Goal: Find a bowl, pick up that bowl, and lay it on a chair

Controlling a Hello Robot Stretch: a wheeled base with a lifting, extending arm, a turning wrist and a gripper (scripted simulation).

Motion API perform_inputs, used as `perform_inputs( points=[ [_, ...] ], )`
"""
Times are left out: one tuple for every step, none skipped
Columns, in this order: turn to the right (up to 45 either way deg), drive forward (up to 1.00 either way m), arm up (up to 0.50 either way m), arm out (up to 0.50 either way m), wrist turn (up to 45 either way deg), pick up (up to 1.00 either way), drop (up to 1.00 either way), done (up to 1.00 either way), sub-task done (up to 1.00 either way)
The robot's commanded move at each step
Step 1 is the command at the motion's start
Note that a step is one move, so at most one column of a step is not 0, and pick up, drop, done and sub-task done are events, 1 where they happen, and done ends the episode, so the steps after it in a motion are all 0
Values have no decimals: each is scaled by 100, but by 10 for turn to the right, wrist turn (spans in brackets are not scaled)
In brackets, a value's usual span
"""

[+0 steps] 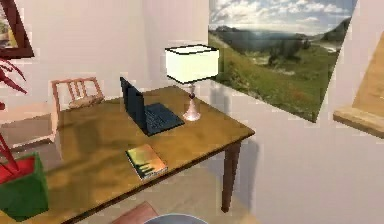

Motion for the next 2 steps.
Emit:
perform_inputs(
  points=[
    [-450, 0, 0, 0, 0, 0, 0, 0, 0],
    [-450, 0, 0, 0, 0, 0, 0, 0, 0]
  ],
)
